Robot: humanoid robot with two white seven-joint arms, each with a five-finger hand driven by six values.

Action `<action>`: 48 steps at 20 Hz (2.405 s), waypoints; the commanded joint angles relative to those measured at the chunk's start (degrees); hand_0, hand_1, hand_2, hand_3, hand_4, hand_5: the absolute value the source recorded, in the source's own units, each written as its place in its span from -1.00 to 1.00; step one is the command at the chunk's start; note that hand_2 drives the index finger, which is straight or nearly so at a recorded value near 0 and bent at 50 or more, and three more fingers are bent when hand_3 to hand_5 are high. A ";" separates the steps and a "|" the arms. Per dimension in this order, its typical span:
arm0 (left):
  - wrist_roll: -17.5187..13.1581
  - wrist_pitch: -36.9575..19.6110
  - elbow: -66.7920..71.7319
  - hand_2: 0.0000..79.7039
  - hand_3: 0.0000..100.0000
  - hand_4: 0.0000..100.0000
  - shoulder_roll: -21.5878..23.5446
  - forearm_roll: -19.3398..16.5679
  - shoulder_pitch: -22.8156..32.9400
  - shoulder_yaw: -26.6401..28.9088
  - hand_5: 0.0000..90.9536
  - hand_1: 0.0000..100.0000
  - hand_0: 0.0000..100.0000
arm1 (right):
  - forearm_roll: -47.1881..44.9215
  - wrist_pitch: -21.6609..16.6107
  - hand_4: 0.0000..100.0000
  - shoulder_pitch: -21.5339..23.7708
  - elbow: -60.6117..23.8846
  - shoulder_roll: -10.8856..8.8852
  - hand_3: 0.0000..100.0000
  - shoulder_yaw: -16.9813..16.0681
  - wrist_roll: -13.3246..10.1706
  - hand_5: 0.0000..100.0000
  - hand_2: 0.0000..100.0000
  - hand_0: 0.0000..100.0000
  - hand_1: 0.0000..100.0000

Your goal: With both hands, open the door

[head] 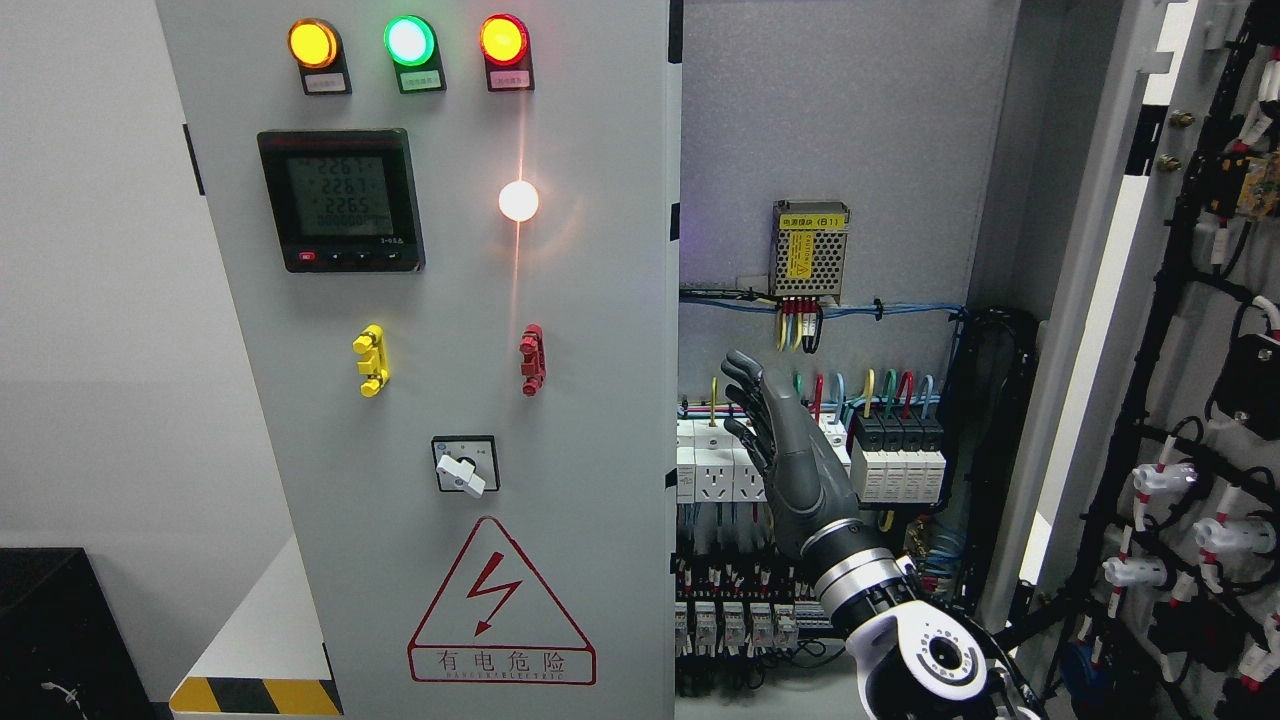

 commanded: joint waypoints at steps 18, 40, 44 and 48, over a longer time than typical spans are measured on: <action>-0.03 0.03 0.01 -1.00 -1.00 -1.00 0.01 0.00 0.44 1.41 -1.00 -1.00 -1.00 | -11.33 0.26 -1.00 -2.56 3.17 -4.24 -1.00 -1.27 12.05 -1.00 -1.00 -0.62 -1.00; -0.03 0.03 0.01 -1.00 -1.00 -1.00 0.01 0.00 0.44 1.41 -1.00 -1.00 -1.00 | -17.03 1.14 -1.00 -7.40 12.05 -5.38 -1.00 -1.27 20.05 -1.00 -1.00 -0.62 -1.00; -0.03 0.03 0.01 -1.00 -1.00 -1.00 0.01 0.00 0.44 1.41 -1.00 -1.00 -1.00 | -17.13 1.14 -1.00 -8.27 12.84 -6.44 -1.00 -1.27 23.93 -1.00 -1.00 -0.62 -1.00; -0.03 0.03 0.01 -1.00 -1.00 -1.00 0.01 0.00 0.44 1.41 -1.00 -1.00 -1.00 | -17.39 1.14 -1.00 -8.71 13.72 -6.61 -1.00 -1.27 24.19 -1.00 -1.00 -0.62 -1.00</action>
